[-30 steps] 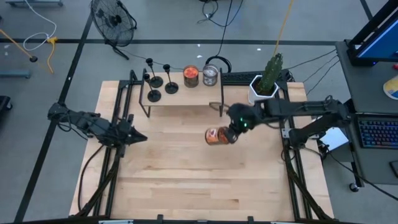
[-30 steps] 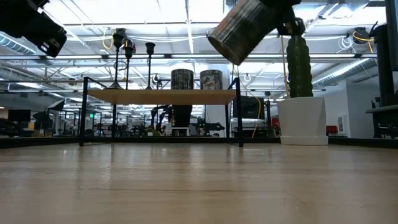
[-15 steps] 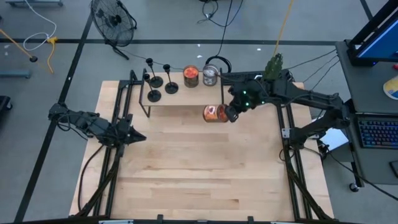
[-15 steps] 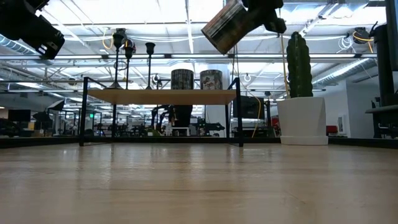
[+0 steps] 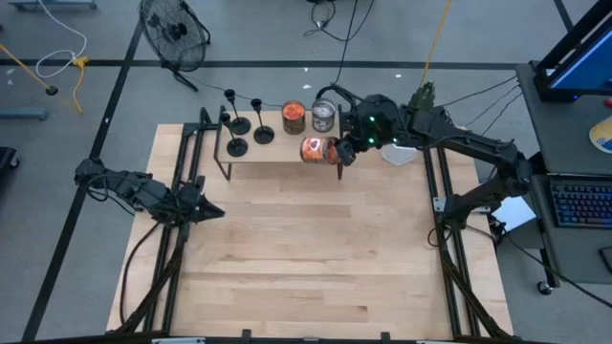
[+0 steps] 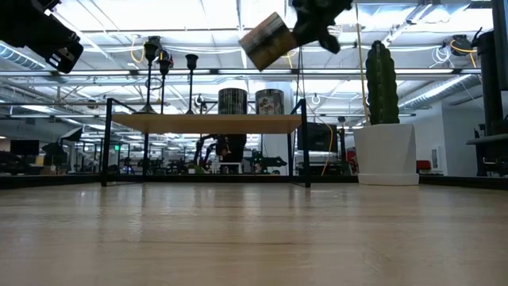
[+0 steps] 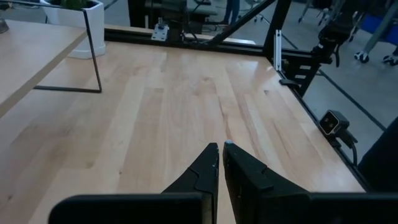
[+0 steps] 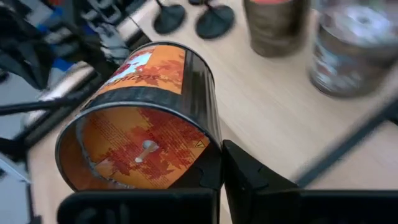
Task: Pick & Place candle stick holders
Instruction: Put the orange scented candle on the shelf
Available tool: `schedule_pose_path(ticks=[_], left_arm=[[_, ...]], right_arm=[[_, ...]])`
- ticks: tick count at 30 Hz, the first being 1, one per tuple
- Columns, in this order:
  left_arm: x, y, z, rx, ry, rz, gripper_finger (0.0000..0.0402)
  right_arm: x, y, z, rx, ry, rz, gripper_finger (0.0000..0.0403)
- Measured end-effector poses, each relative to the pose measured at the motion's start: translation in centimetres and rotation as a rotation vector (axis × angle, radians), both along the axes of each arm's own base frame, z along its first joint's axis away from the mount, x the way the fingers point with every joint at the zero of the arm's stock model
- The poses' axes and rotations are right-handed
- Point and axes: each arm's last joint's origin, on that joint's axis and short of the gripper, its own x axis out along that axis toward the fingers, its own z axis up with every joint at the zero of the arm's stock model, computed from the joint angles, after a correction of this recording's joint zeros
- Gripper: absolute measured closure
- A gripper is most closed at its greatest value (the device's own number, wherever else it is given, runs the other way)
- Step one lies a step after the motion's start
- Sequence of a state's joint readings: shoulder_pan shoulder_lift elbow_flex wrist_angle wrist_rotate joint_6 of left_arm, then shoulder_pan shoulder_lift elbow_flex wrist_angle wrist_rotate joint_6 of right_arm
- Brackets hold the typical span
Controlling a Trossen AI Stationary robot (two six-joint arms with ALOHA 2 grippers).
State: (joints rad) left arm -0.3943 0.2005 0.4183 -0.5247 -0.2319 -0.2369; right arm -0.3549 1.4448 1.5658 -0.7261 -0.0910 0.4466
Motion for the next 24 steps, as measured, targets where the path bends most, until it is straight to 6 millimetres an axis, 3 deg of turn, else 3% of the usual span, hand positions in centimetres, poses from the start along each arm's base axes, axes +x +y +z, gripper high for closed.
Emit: schedule_pose_path(ticks=[5,11,16,24], left_arm=[[0.0,0.0,-0.1,-0.006,0.007,0.003,0.0373],[0.0,0.0,-0.2,-0.011,0.021,0.007,0.0373],[-0.1,0.0,-0.2,-0.018,0.028,0.013,0.0373],[-0.1,0.0,-0.2,-0.014,0.028,0.013,0.0373]], right_arm=[[1.3,-1.9,-0.5,0.01,0.054,0.027,0.0403],[2.2,-4.2,1.3,-0.01,0.099,-0.001,0.0403],[3.4,-5.4,1.7,-0.009,0.173,0.019,0.0403],[4.7,-7.1,0.0,0.004,0.277,0.042,0.0403]])
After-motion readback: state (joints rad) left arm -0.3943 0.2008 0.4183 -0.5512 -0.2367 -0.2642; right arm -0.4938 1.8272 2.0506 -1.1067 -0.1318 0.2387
